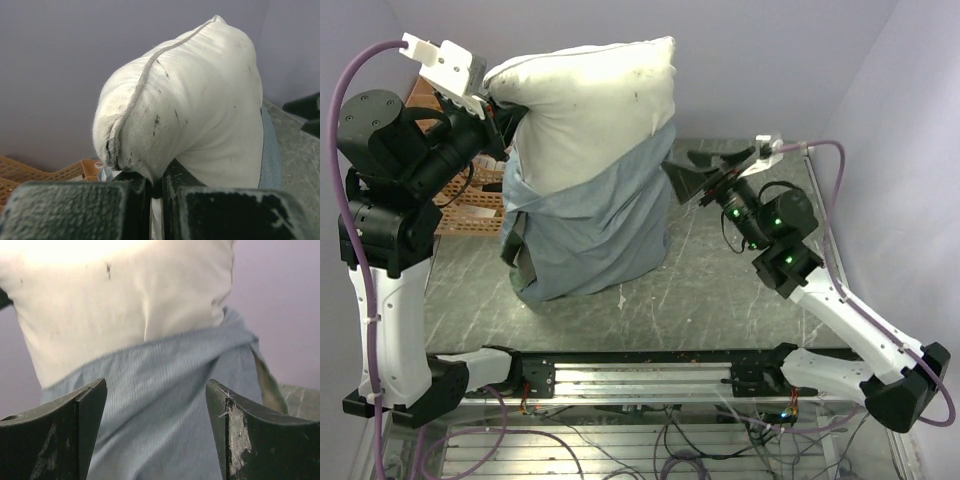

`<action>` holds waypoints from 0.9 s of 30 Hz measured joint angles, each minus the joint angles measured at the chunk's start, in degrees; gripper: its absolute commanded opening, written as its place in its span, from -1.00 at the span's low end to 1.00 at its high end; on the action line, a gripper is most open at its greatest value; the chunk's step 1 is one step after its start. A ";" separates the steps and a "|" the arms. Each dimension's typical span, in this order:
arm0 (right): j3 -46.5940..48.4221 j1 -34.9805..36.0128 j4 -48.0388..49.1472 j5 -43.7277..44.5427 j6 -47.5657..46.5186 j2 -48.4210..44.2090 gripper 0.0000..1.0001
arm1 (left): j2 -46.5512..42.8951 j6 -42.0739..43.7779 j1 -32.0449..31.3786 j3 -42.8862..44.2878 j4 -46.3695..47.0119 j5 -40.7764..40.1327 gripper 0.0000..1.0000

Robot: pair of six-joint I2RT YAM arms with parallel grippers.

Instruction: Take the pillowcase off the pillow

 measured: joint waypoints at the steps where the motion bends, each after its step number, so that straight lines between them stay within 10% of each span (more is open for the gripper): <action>1: 1.62 -1.20 -0.11 -1.60 0.63 0.22 0.58 | -0.11 -0.02 0.00 -0.02 -0.09 0.20 -0.86; 10: 4.85 -9.16 -4.85 -10.23 6.56 8.52 0.18 | -0.44 -0.02 0.00 -0.11 -0.24 0.76 -0.86; 18: 1.05 -9.57 -2.34 -16.70 11.61 9.97 -0.81 | -1.27 0.00 0.00 -1.36 -0.28 0.81 -0.86; 27: -1.75 -10.38 -1.29 -16.46 12.44 7.85 -1.00 | -2.56 0.24 0.00 -2.58 -0.15 0.74 -0.86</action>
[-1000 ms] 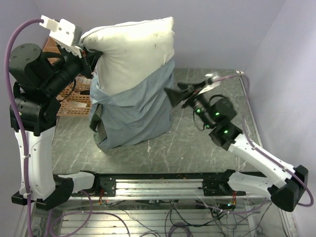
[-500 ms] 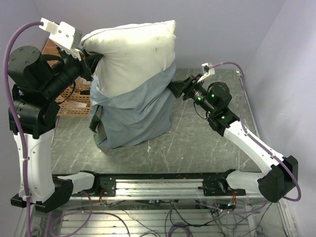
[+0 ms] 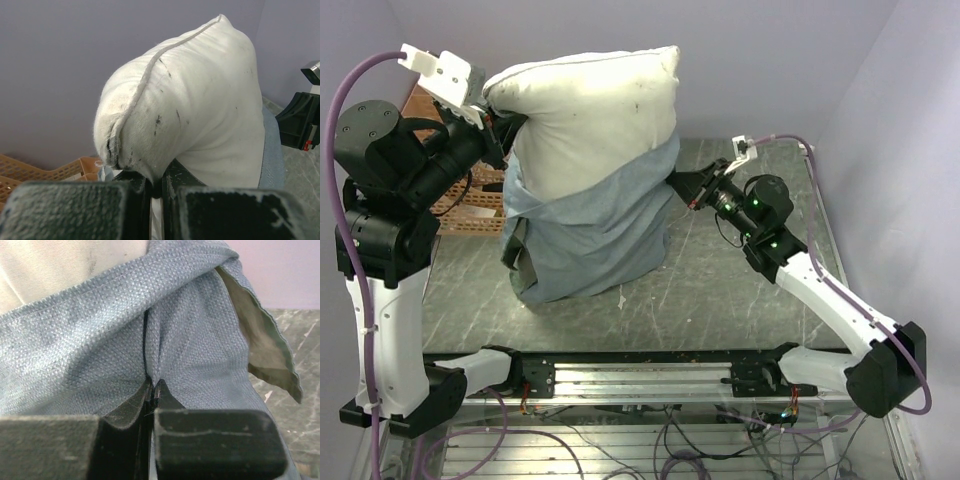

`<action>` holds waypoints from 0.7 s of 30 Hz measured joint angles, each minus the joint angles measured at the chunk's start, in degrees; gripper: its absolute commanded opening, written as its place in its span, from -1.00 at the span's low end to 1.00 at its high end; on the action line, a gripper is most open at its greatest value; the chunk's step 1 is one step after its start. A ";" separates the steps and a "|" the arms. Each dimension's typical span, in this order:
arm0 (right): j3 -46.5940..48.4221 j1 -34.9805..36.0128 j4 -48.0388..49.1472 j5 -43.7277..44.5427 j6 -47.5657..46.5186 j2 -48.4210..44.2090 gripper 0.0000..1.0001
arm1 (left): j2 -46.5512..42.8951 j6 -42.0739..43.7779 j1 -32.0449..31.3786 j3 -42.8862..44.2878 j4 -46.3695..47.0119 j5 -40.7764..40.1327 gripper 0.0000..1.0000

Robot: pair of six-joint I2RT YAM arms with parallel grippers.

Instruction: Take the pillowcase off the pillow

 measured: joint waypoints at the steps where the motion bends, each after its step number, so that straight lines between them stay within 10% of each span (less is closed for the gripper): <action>1: -0.83 -0.11 0.02 0.33 -0.04 -0.70 -1.00 | -0.02 0.02 0.00 0.00 0.02 -0.11 -0.86; 21: -22.01 -1.27 5.53 4.13 3.67 -3.50 -1.00 | -1.09 2.97 -0.39 0.00 -1.11 -2.93 -0.86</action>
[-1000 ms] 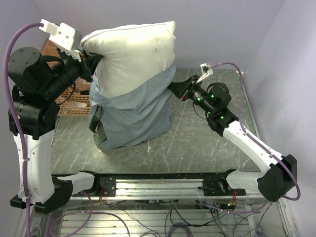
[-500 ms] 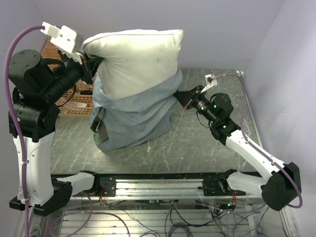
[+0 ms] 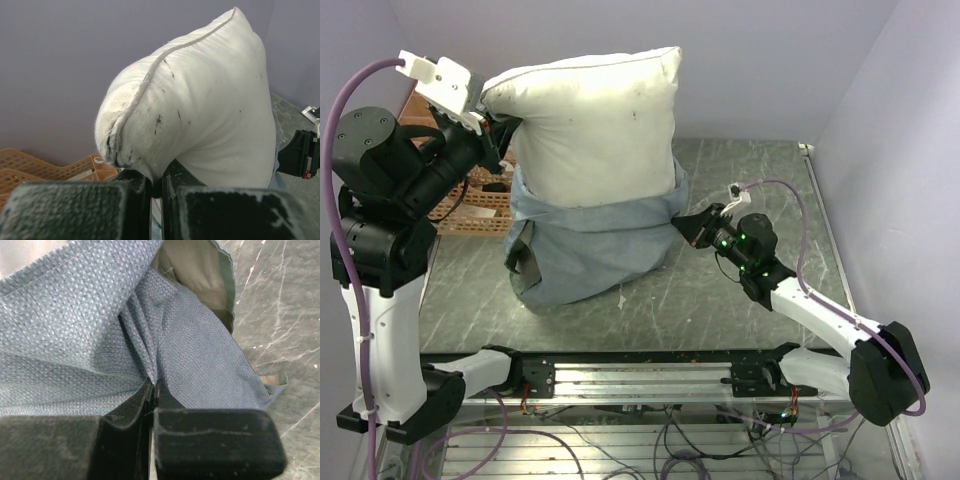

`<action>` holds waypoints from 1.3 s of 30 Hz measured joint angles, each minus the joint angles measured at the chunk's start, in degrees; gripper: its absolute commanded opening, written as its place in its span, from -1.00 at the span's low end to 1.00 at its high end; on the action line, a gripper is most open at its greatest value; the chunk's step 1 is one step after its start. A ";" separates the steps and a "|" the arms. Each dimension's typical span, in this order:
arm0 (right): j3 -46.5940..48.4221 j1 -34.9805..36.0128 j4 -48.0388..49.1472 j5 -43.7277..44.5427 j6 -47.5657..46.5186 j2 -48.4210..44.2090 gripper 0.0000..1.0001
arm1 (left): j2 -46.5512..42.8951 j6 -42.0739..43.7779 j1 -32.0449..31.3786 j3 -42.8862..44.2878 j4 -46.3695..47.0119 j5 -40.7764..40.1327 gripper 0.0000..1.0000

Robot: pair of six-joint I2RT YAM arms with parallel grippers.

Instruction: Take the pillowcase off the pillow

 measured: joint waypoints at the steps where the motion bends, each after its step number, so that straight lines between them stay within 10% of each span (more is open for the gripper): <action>1: -0.09 0.00 0.17 0.20 0.28 0.00 -1.00 | -0.09 0.00 0.00 0.00 0.02 -0.20 -0.86; 17: -8.74 8.61 8.94 13.99 5.60 19.98 -1.00 | 0.09 -2.23 -0.52 -3.04 6.91 -7.28 -0.86; 27: 0.50 12.02 -9.60 22.38 -2.91 10.27 0.68 | 2.14 -4.39 -0.46 0.74 7.82 -7.61 -0.86; 32: 21.16 11.98 -16.26 16.94 -14.84 -3.15 0.99 | -0.37 -6.29 -0.24 -1.03 9.55 -5.55 -0.86; 39: 52.11 12.22 -18.84 -0.09 -26.88 2.32 1.00 | -1.33 -8.35 -0.22 -3.34 9.09 -0.11 -0.86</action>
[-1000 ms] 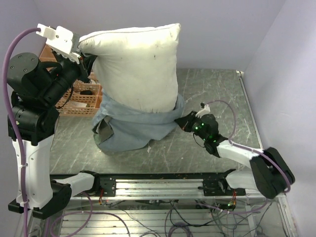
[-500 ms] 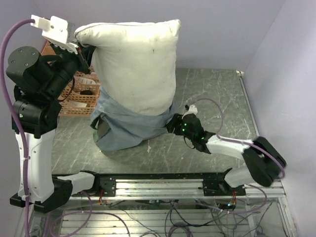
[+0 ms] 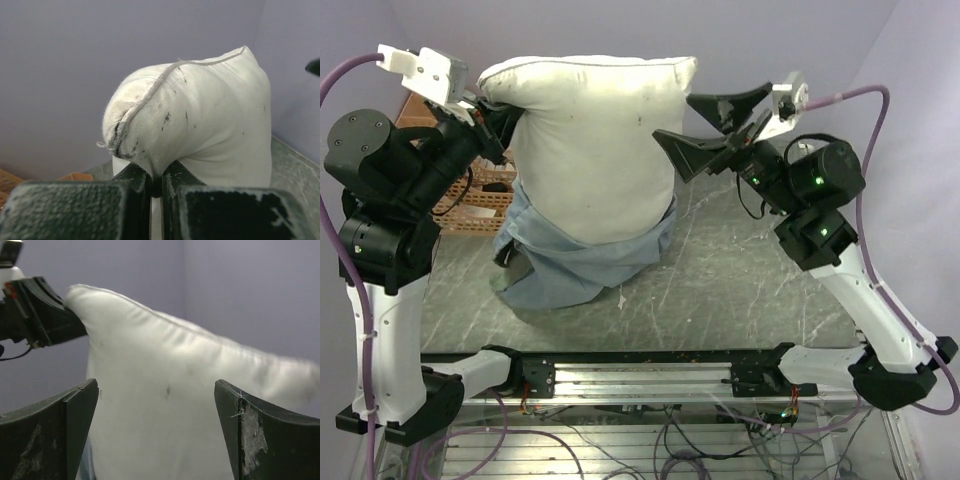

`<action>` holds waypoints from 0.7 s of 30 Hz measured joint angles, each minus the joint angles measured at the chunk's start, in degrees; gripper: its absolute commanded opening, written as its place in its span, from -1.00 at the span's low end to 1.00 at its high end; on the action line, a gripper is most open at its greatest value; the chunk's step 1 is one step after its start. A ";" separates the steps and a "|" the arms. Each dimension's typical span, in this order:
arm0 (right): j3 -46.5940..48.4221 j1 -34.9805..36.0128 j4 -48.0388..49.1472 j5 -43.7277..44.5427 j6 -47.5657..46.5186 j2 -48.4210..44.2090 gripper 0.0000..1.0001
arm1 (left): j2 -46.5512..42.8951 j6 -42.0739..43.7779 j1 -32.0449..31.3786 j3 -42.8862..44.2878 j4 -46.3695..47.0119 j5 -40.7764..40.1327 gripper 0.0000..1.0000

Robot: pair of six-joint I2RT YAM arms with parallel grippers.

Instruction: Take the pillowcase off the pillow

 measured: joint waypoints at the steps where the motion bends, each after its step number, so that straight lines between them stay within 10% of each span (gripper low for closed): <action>1: 2.86 0.13 -0.63 -1.95 -1.79 1.49 1.00 | 0.15 -0.11 0.00 -0.17 -0.07 0.85 -0.86; 21: 18.32 8.11 -11.56 -12.81 -32.30 17.68 1.00 | 1.55 0.61 0.09 -1.66 -4.00 9.18 -0.86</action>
